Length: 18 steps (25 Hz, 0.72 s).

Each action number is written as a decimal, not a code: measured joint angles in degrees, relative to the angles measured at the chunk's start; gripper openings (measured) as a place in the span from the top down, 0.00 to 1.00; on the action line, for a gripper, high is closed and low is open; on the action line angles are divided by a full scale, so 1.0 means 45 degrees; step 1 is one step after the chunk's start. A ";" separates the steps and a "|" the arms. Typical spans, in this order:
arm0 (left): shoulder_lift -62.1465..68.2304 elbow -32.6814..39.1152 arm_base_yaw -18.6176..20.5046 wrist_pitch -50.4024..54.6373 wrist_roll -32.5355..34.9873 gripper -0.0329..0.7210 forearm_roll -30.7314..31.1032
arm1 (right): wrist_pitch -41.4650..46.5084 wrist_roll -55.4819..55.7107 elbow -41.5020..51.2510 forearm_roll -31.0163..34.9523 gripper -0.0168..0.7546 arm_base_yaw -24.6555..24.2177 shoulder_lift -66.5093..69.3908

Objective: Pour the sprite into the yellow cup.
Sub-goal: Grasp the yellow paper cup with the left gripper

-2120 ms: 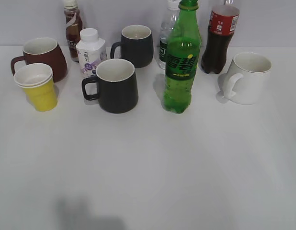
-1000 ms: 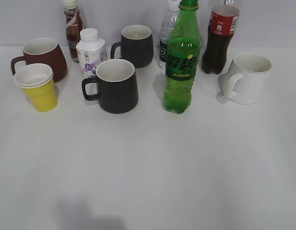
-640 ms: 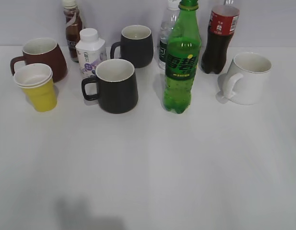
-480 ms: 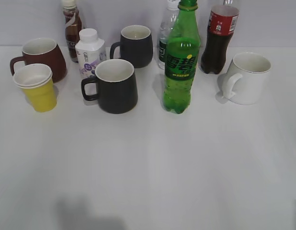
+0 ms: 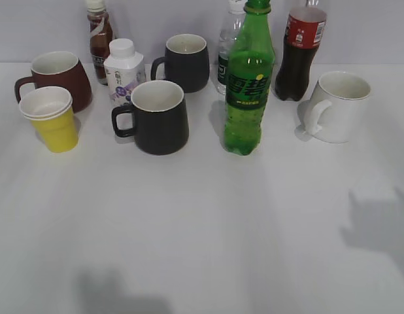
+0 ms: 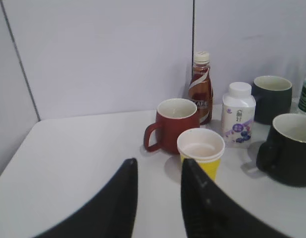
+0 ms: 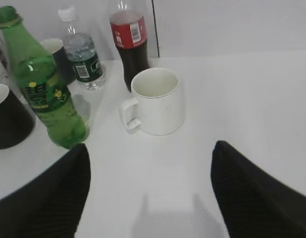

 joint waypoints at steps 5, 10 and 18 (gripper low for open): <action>0.3186 0.1171 0.0000 -0.4423 0.0000 0.64 -0.0170 | -0.2236 -0.0857 0.0000 0.0225 0.36 0.0787 0.2681; 0.7117 0.1249 0.0000 -0.6834 0.0000 0.62 -0.0290 | -0.4055 -0.2212 0.0000 0.0251 0.53 0.1945 0.4931; 1.1797 0.1264 0.0000 -1.0426 -0.1015 0.36 -0.0163 | -0.5173 -0.2346 0.0014 0.0481 0.63 0.2542 0.7655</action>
